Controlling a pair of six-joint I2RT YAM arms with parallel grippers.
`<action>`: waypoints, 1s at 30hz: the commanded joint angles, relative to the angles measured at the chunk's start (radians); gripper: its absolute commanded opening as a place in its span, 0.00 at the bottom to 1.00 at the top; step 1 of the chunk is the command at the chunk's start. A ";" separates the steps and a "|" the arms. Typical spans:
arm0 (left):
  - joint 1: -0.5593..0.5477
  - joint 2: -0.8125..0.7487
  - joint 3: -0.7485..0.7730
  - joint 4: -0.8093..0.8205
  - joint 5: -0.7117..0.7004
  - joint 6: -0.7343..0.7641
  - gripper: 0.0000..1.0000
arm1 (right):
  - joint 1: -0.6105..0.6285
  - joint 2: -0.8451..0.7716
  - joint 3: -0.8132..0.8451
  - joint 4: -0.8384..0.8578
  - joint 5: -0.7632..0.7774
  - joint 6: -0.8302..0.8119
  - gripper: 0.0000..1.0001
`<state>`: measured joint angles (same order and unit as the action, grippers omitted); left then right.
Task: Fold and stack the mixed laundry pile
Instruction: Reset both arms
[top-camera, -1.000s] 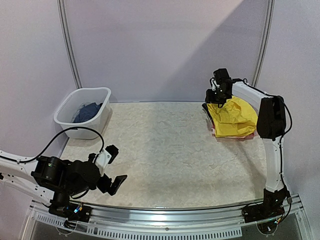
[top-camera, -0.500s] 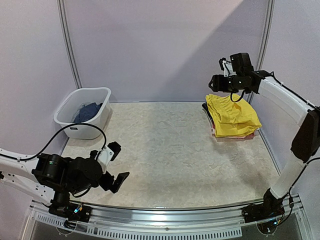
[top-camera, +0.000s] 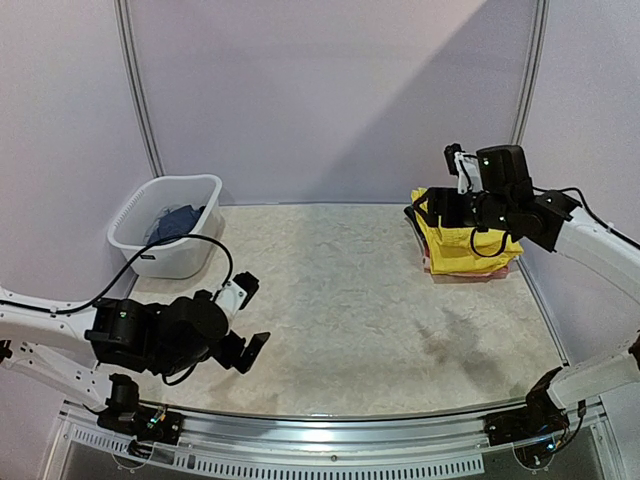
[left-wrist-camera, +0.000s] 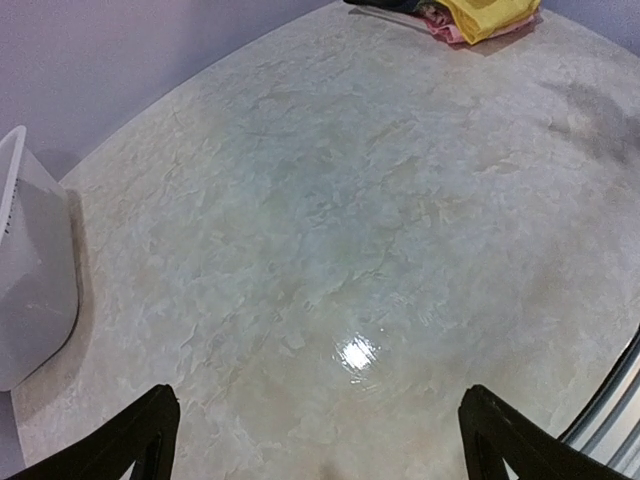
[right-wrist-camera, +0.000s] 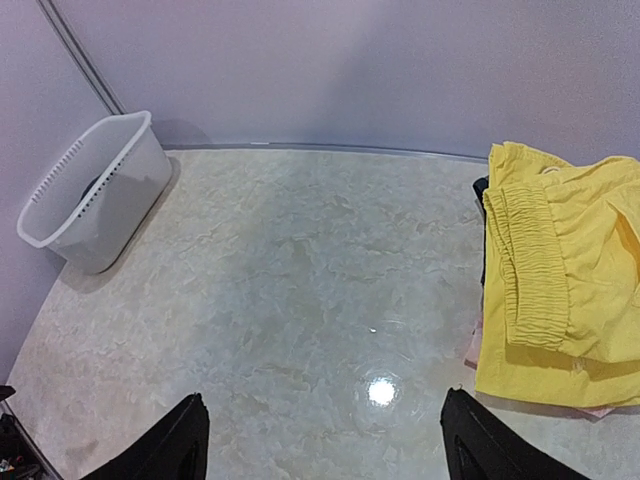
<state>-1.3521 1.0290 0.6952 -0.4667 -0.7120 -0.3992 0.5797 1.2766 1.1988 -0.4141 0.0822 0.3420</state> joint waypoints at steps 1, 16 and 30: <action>0.059 0.050 0.035 0.066 0.046 0.030 1.00 | 0.076 -0.089 -0.106 0.019 0.093 0.043 0.84; 0.291 0.045 0.035 0.102 0.111 0.044 1.00 | 0.174 -0.408 -0.488 0.114 0.132 0.121 0.99; 0.431 -0.205 -0.119 0.001 0.094 -0.036 1.00 | 0.174 -0.855 -0.829 0.232 0.229 0.221 0.99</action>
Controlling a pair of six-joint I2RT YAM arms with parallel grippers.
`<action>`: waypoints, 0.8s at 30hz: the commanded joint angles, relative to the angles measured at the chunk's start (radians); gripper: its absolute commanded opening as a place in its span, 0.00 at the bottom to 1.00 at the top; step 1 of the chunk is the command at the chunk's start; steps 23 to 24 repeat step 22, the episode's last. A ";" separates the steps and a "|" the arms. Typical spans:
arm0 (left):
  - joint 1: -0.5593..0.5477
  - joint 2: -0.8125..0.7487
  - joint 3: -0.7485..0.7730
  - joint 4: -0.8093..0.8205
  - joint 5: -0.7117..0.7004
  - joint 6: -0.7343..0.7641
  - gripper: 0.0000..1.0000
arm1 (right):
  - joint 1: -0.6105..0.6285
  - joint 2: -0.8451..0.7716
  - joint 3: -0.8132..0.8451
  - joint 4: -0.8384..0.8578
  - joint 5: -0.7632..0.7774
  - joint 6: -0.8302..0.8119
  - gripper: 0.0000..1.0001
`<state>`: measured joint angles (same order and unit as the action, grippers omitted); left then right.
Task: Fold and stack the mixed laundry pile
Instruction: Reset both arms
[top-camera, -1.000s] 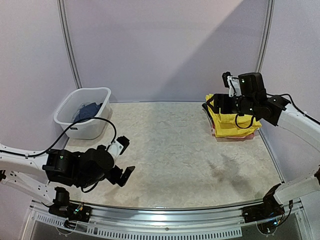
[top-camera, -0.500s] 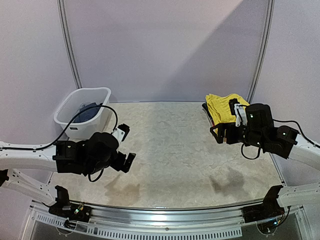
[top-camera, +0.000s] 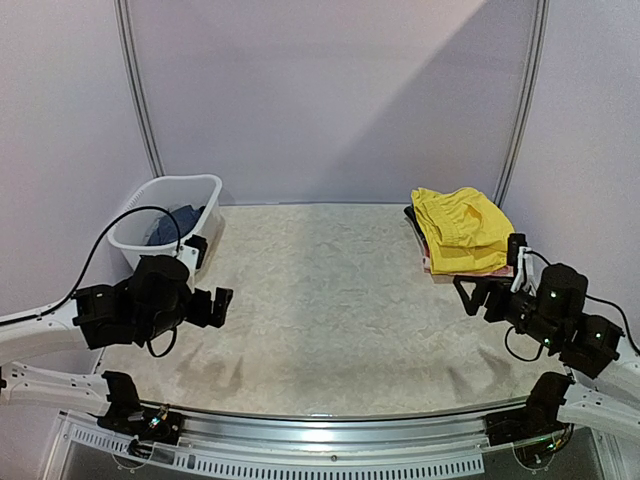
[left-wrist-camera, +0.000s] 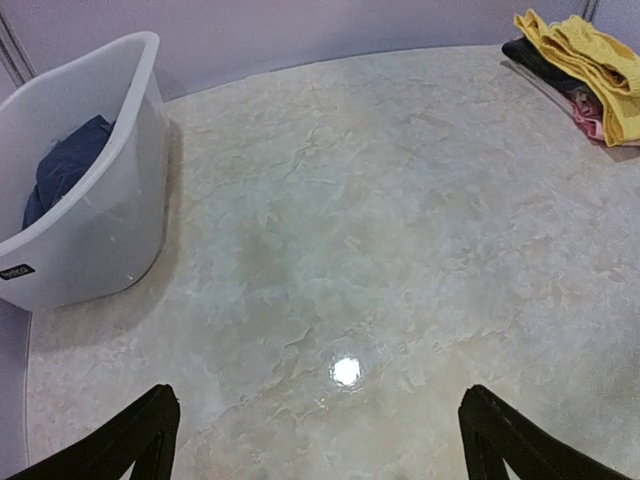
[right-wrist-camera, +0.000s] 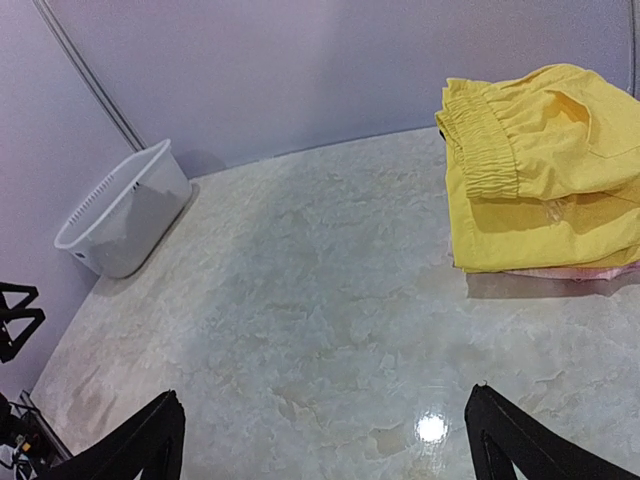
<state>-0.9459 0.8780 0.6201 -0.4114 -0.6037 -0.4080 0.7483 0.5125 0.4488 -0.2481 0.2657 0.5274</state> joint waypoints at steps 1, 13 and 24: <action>0.029 -0.065 -0.049 -0.061 -0.018 -0.029 1.00 | 0.005 -0.112 -0.091 0.064 0.052 0.039 0.99; 0.045 -0.102 -0.078 -0.089 -0.020 -0.031 1.00 | 0.006 -0.137 -0.103 0.037 0.046 0.035 0.99; 0.047 -0.129 -0.079 -0.107 -0.022 -0.034 1.00 | 0.005 -0.148 -0.102 0.047 0.017 0.025 0.99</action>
